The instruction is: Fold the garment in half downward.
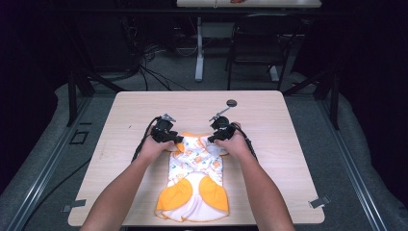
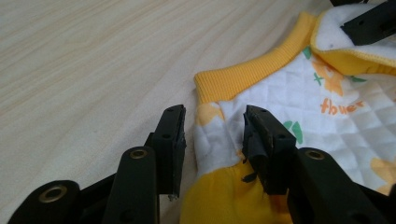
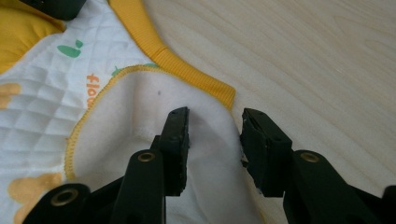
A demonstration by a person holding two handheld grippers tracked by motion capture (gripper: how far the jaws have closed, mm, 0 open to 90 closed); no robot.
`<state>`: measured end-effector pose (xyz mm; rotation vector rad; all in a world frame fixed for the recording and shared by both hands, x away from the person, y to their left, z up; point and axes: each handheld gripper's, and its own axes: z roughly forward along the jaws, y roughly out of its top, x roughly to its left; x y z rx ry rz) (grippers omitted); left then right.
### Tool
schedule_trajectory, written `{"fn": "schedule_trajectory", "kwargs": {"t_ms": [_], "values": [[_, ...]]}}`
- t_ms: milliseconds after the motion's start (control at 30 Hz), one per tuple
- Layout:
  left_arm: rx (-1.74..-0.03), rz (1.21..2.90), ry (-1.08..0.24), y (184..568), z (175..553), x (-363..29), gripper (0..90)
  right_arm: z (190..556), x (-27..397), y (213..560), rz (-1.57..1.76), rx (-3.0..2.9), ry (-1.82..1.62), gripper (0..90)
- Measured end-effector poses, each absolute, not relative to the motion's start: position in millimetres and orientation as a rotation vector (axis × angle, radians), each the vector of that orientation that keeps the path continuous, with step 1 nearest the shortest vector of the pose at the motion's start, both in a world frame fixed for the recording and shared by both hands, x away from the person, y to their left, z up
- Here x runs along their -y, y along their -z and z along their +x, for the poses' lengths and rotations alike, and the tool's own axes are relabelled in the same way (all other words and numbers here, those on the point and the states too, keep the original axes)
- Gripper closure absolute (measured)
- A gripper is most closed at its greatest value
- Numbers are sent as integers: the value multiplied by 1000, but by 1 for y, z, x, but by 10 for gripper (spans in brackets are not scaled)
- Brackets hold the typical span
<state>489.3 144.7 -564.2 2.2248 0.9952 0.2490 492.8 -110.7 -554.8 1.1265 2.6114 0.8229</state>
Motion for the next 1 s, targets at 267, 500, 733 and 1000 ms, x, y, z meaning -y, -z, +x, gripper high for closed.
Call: {"fn": "schedule_trajectory", "kwargs": {"t_ms": [267, 500, 733, 1000], "values": [[-997, 2206, -254, 573, 487, -145, 587, 495, 112, 560, 1158, -2631, -802, 595], [-985, 2207, -248, 573, 484, -146, 658, 494, 112, 562, 1180, -2639, -849, 675], [-983, 2226, -241, 572, 483, -146, 769, 492, 112, 561, 1176, -2655, -852, 749], [-993, 2225, -227, 571, 483, -145, 851, 489, 108, 558, 1130, -2650, -834, 823]]}}
